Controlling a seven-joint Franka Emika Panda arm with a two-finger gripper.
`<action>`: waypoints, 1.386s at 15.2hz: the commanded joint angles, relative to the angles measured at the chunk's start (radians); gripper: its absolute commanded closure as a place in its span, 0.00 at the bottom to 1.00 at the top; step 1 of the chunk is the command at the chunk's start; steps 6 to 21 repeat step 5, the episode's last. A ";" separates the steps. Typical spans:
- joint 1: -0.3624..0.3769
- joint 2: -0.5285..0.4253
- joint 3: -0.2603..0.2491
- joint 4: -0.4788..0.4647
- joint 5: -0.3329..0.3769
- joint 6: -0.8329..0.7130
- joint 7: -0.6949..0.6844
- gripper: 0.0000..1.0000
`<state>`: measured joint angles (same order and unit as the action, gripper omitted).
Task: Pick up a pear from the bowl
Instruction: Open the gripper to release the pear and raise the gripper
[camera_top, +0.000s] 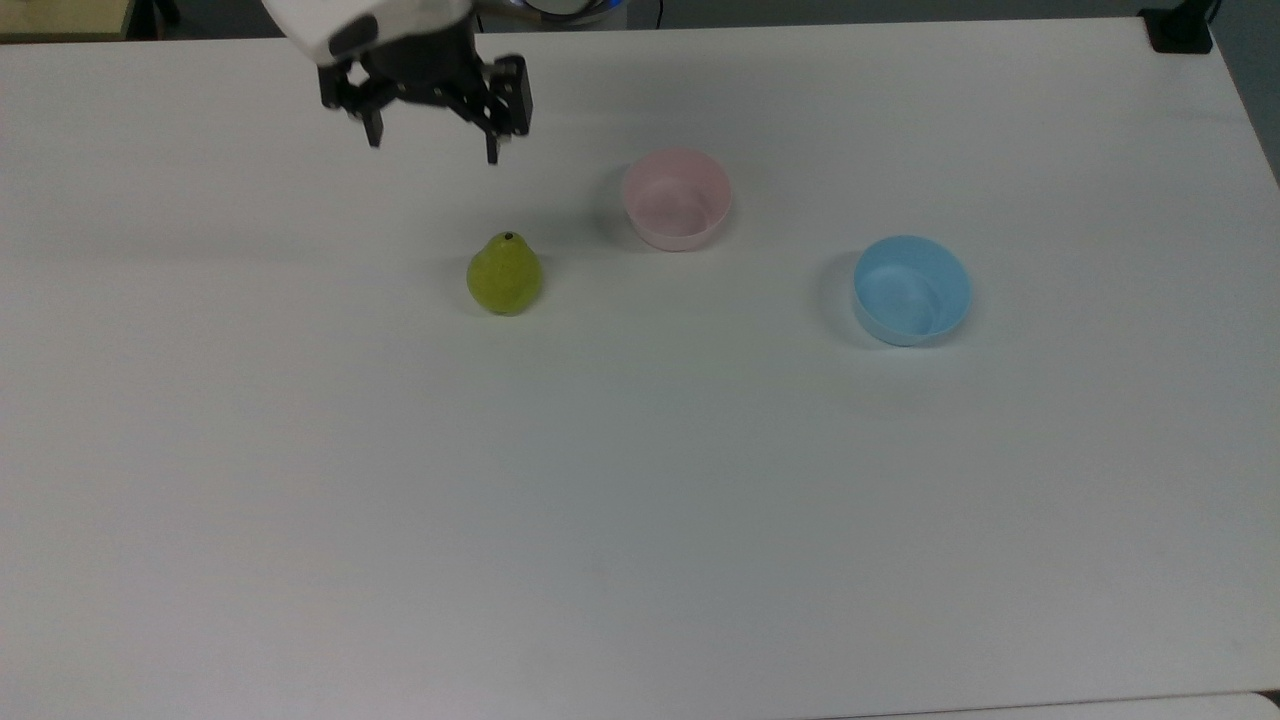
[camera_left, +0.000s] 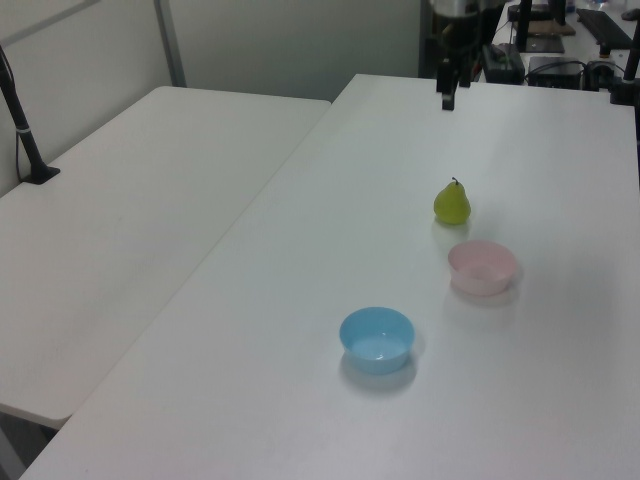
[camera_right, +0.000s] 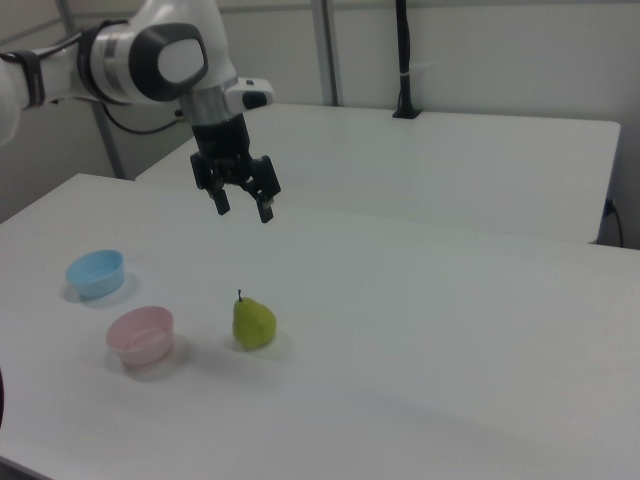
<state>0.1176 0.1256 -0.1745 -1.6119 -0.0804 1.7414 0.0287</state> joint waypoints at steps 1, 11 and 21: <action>-0.053 -0.049 0.061 -0.034 0.005 -0.029 0.025 0.00; -0.055 -0.044 0.055 -0.026 0.004 -0.033 0.031 0.00; -0.055 -0.044 0.055 -0.026 0.004 -0.033 0.031 0.00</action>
